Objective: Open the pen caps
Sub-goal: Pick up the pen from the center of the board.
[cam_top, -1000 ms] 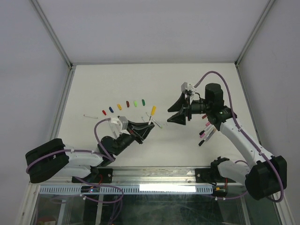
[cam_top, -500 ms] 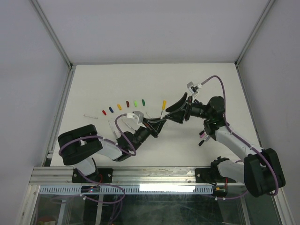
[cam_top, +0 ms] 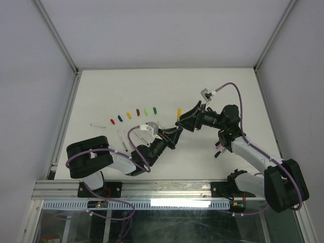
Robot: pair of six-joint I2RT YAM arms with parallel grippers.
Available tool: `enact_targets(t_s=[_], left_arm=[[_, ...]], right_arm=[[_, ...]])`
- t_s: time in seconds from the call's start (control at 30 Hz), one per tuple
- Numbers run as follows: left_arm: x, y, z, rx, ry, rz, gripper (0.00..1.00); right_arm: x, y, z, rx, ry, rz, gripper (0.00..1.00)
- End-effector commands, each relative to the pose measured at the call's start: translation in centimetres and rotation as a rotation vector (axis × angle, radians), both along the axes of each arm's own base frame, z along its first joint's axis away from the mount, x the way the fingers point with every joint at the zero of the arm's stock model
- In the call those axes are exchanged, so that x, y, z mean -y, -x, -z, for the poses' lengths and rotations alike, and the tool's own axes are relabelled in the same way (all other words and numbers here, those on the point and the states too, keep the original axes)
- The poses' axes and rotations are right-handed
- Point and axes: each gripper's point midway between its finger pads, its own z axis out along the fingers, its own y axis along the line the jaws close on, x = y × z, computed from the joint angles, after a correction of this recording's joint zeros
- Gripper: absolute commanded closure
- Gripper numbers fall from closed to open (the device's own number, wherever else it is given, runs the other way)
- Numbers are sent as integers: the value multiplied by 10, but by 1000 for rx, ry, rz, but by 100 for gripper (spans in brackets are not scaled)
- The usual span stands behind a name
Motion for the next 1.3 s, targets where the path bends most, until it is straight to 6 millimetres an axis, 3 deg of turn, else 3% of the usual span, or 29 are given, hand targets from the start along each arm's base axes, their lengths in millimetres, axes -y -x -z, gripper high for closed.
enact_targets(t_s=[0.0, 0.13, 0.43, 0.53, 0.67, 0.77, 0.8, 0.93, 0.97, 1.0, 1.27], left_arm=[[-18, 3, -79, 106, 296, -73, 100], [-16, 2, -79, 103, 295, -88, 100], [-13, -1, -75, 86, 290, -108, 100], [-10, 3, -75, 97, 275, -79, 100], [-7, 17, -69, 125, 221, 7, 60], [-12, 33, -61, 164, 164, 83, 39], [-15, 40, -60, 184, 149, 107, 33], [-37, 55, -62, 236, 113, 154, 10], [-44, 56, -67, 241, 115, 161, 7], [-46, 56, -69, 232, 107, 177, 5], [-56, 41, -94, 106, 71, 321, 1]], right_arm=[[-5, -6, -1, 26, 8, 26, 43], [-8, -4, 2, 15, 14, 17, 53], [-14, 7, -1, 35, 15, -43, 98], [-13, 7, -3, 44, 20, -49, 100], [-6, 0, -5, 57, 43, -29, 100], [0, -5, -3, 4, 72, -10, 100], [1, -5, -2, 93, 113, -34, 100], [7, -7, 4, -45, 164, -25, 100], [7, 11, 6, 162, 197, -178, 100], [8, 15, 8, 219, 209, -224, 100], [9, 24, 23, 218, 239, -333, 100]])
